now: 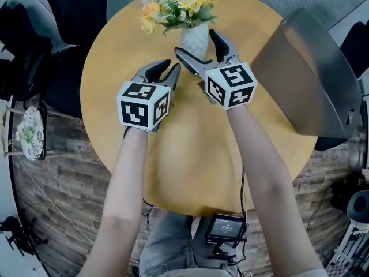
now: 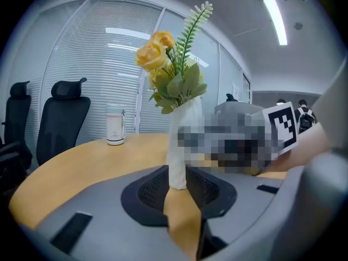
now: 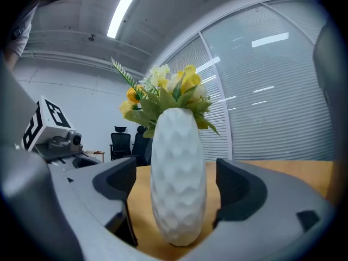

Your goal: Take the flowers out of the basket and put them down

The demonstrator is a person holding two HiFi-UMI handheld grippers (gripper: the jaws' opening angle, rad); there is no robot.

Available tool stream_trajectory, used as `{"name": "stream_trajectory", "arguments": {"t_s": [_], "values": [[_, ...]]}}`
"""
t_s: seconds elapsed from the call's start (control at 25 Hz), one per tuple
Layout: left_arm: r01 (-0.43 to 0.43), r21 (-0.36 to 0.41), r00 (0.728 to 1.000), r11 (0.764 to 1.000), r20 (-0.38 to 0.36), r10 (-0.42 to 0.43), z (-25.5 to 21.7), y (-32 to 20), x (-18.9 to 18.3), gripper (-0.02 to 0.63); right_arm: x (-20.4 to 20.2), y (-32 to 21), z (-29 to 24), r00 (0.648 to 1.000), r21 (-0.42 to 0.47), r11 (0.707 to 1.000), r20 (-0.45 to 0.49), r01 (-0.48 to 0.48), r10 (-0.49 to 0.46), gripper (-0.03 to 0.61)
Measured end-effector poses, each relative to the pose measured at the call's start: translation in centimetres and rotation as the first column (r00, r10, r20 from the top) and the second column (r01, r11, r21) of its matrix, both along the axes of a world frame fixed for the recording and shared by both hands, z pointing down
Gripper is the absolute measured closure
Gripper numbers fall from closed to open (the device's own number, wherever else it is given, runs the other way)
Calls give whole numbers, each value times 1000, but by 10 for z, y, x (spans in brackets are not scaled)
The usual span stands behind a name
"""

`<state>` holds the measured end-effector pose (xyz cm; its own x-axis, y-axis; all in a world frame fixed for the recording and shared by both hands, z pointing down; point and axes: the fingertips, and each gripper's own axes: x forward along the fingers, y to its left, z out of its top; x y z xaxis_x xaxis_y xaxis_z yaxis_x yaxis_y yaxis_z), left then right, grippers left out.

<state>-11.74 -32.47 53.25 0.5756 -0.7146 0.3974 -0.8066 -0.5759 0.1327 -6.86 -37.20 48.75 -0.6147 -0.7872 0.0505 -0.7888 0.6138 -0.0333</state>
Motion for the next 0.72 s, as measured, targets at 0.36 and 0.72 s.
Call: {"name": "stream_trajectory", "arguments": {"t_s": [0.36,0.72], "values": [[14,1,1000,1000,5,-14,-12,12,4,593,6,26,-14,1000,-8,1000,17,24,-23,138],[14,32,1000,999,15,-15,-32,20,5,609,15,45,-31,999,-36,998,25,46,-45,141]]}}
